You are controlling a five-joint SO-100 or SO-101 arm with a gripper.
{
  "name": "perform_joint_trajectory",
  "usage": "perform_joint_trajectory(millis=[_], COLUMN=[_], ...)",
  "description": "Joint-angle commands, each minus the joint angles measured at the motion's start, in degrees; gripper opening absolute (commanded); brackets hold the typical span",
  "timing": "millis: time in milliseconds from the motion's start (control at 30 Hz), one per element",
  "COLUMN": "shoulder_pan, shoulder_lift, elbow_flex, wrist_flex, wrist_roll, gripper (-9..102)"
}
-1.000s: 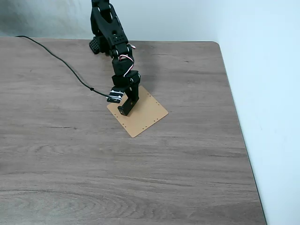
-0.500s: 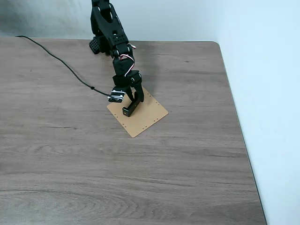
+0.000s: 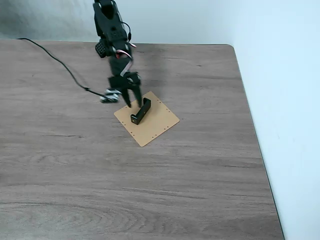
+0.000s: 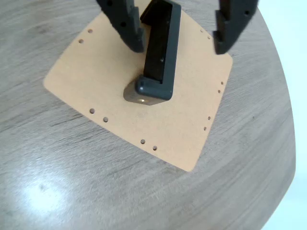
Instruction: Grasp a black block and then place it on the board.
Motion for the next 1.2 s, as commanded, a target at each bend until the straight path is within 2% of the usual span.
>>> perform_joint_trajectory(millis=[0, 233, 333, 467, 533, 633, 767, 1000, 1167], shoulder_pan=[1.67, 5.8, 7.38, 9.49, 10.55, 11.51, 9.84, 10.28, 9.58], shoulder_lift=[8.53, 24.08, 31.55, 40.61, 44.65, 51.33, 57.74, 70.31, 79.37], elbow_flex=[-0.7, 10.9, 18.02, 24.43, 27.95, 35.33, 37.79, 54.49, 63.54], wrist_flex=[1.58, 0.44, -1.14, 4.57, 6.86, 5.54, 13.62, 4.22, 5.36], wrist_roll=[0.97, 13.45, 24.87, 34.19, 35.95, 37.53, 41.04, 43.95, 46.05], gripper=[0, 0, 0, 0, 0, 0, 0, 0, 0])
